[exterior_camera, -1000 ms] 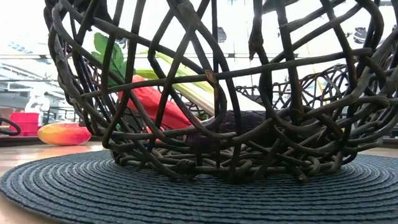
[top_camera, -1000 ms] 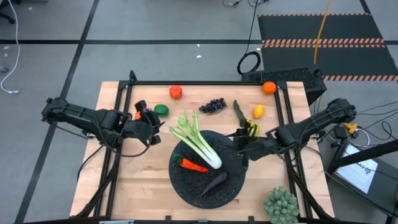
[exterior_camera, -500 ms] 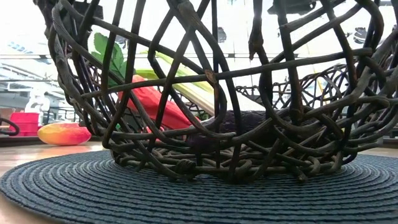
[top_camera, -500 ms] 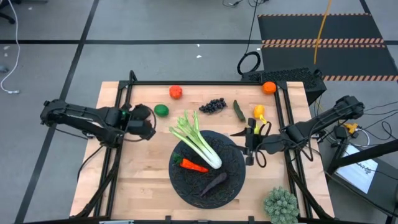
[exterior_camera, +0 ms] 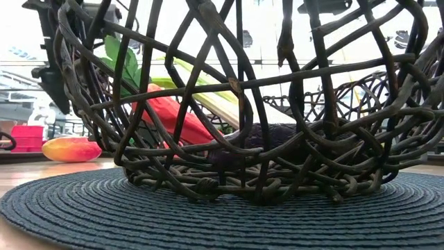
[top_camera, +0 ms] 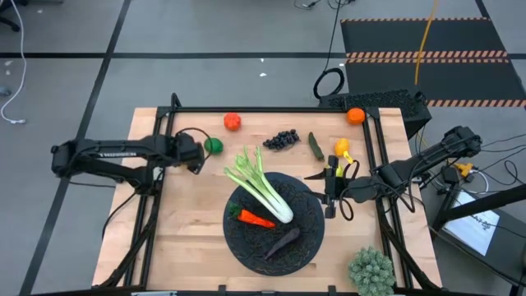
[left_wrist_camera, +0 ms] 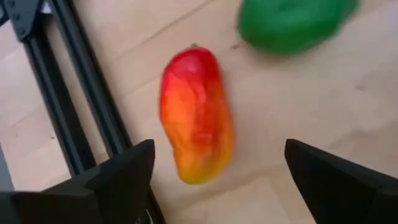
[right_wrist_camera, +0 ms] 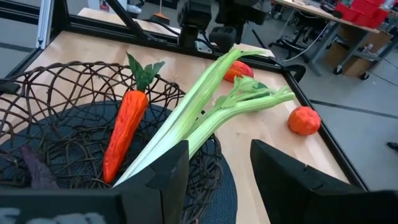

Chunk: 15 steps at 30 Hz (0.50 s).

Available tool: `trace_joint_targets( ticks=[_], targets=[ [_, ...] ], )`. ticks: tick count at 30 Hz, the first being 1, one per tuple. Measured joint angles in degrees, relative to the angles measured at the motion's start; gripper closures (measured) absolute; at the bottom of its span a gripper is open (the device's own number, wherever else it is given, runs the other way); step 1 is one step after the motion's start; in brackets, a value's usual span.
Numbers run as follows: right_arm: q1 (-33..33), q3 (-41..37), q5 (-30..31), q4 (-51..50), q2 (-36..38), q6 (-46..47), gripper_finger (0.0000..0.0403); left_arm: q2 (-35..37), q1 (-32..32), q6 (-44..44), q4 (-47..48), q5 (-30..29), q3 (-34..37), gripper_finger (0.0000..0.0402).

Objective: Build produce basket
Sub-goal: Put the red mango into the black mesh basket

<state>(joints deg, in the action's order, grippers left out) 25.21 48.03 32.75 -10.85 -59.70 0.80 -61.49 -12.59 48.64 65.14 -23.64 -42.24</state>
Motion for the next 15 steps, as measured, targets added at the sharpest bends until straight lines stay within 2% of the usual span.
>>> trace_joint_targets(
  ticks=[6,15],
  targets=[
    [0.00,0.00,0.00,-0.02,0.00,0.00,0.0237,0.00,-6.90,-6.02,-4.72,0.17,2.59,0.0040],
    [0.00,0.00,0.00,-0.04,0.00,0.00,0.0237,-0.85,-14.78,-13.23,-11.47,4.52,6.55,0.0054]
  ],
)
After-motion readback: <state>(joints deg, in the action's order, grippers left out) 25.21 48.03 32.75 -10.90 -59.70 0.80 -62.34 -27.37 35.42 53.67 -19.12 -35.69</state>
